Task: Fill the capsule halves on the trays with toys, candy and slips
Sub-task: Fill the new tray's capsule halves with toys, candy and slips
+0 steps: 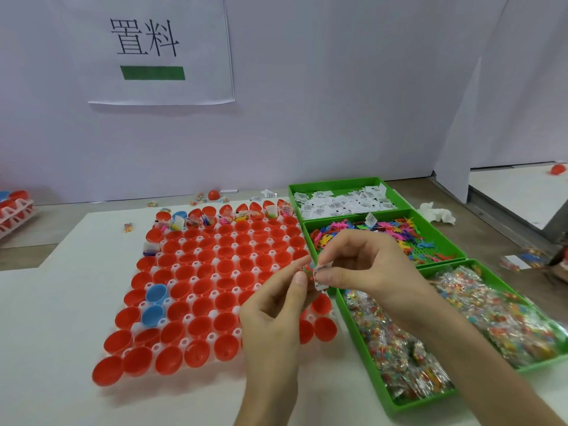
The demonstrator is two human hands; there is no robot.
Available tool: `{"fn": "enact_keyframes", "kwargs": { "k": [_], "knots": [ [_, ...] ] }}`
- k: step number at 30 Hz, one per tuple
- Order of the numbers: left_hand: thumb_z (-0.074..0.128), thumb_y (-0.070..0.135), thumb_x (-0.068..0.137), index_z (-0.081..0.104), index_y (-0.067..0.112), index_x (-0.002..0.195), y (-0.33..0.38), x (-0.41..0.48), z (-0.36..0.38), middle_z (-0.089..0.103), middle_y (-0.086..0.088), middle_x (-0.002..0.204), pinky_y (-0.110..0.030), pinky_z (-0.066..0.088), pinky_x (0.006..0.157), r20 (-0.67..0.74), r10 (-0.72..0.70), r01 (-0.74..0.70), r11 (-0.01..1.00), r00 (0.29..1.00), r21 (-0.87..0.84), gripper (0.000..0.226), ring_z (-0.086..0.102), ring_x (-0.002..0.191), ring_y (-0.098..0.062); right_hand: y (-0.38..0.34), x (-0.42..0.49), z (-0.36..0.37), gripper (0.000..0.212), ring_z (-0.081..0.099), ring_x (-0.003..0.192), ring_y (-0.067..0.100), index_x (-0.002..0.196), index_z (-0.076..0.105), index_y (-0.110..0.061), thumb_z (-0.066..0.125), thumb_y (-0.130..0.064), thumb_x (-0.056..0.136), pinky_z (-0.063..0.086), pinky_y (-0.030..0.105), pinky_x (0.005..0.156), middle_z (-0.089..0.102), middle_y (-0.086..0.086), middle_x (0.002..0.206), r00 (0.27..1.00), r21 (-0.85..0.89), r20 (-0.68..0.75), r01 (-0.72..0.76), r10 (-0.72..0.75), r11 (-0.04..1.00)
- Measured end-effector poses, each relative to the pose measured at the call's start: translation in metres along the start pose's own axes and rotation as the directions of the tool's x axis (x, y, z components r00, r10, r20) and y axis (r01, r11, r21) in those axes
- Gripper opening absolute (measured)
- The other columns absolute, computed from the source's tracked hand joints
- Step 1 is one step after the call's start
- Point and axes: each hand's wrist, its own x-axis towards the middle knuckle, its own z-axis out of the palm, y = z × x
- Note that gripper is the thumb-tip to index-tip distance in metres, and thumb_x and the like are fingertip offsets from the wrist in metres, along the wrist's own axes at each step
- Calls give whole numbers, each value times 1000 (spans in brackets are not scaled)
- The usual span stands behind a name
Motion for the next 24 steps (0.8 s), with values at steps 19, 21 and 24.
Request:
{"fn": "enact_keyframes", "kwargs": {
  "k": [19,21,24],
  "knots": [
    [80,30,64,79,36,100,1,2,-2,77,-9,94,-32,61,83,-33,19,-19,1000,999,3,36,71,96,-35,6,3,-2,13,72,76,15,76,76,-23,83,-18,67,55,19,69,75,3,78,945,-16,-296,141,-140,990],
    [79,27,66,79,35,100,2,1,-2,77,-8,92,-27,60,76,-14,18,-18,1000,1000,0,36,72,93,-31,5,3,-3,13,73,77,14,77,76,-24,82,-19,68,55,18,70,75,2,79,937,-30,-308,162,-164,986],
    [78,23,69,80,34,99,3,0,0,77,-8,88,-19,57,71,17,24,-25,999,1000,21,32,73,86,-19,5,2,-1,13,73,78,15,79,75,-25,83,-19,70,55,18,70,75,3,80,946,-55,-264,181,-189,982]
  ]
}}
